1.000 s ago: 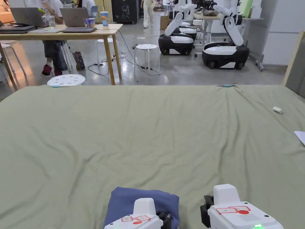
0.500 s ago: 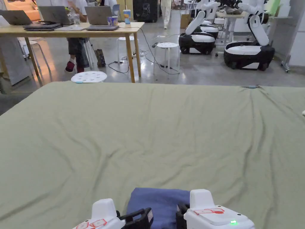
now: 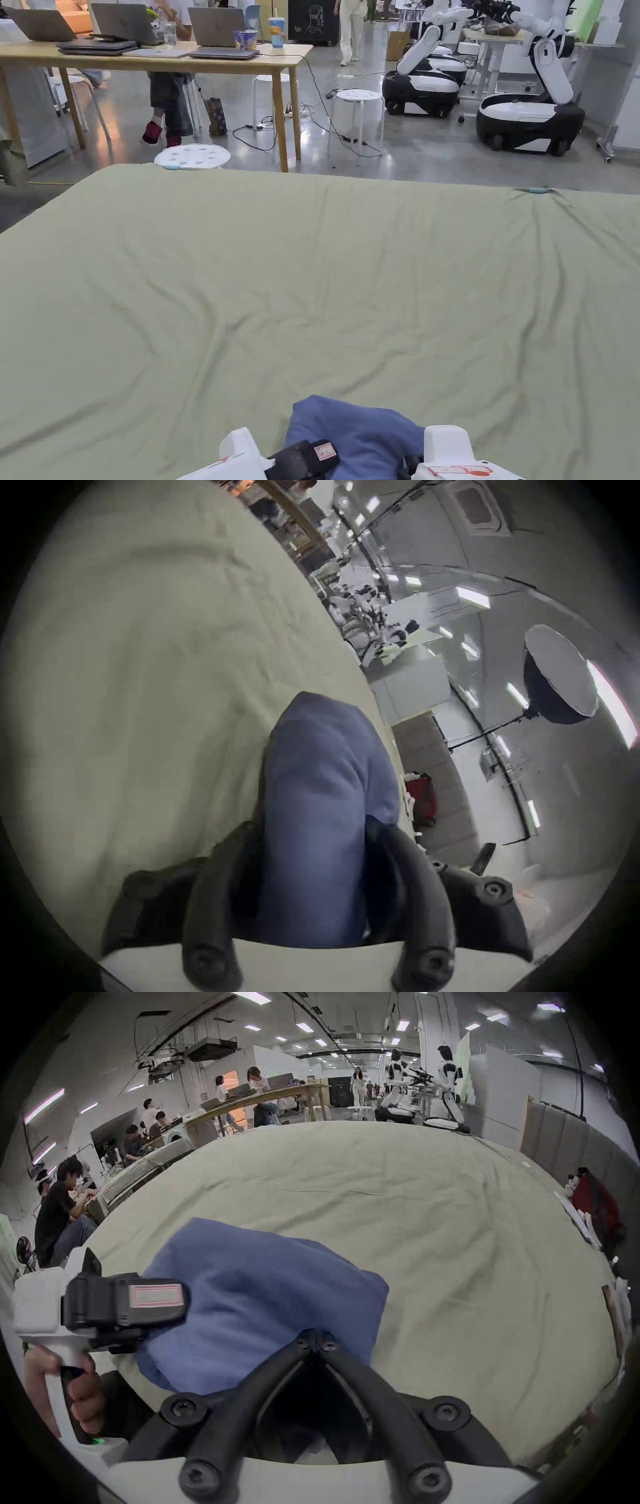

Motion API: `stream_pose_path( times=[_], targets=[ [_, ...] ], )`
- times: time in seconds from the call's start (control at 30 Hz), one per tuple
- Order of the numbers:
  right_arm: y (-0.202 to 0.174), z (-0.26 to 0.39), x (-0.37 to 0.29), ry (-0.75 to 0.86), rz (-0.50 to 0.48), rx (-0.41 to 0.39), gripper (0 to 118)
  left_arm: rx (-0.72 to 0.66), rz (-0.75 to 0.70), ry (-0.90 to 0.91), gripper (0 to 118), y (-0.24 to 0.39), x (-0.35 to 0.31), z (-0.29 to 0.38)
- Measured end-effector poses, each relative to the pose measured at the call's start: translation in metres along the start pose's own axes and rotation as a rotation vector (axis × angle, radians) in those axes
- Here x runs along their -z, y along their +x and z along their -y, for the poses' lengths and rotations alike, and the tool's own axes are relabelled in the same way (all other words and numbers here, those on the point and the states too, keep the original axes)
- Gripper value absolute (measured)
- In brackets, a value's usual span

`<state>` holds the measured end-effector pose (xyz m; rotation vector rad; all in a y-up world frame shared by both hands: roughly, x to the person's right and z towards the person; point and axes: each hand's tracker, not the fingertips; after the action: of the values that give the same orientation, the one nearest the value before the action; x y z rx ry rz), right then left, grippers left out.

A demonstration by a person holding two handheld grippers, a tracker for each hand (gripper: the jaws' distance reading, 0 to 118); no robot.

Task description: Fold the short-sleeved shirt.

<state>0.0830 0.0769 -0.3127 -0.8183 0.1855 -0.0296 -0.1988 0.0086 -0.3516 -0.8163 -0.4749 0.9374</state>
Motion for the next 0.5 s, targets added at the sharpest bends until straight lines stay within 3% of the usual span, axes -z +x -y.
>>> stream_pose_path(
  times=[0.07, 0.17, 0.3, 0.5],
  targets=[
    [0.000, -0.002, -0.004, -0.001, -0.003, 0.000, 0, 0.052, -0.029, 0.024, 30, 0.006, -0.001, -0.002],
    [-0.001, -0.007, -0.009, 0.011, -0.006, -0.016, 0, 0.158, -0.086, 0.030, 24, 0.015, -0.008, -0.017],
    [-0.020, -0.025, -0.017, 0.053, 0.001, -0.057, 0, 0.238, -0.150, 0.054, 24, 0.033, -0.032, -0.035],
    [-0.074, -0.055, -0.022, 0.105, -0.040, -0.131, 0, 0.256, -0.197, 0.104, 24, 0.009, -0.077, -0.082]
  ],
)
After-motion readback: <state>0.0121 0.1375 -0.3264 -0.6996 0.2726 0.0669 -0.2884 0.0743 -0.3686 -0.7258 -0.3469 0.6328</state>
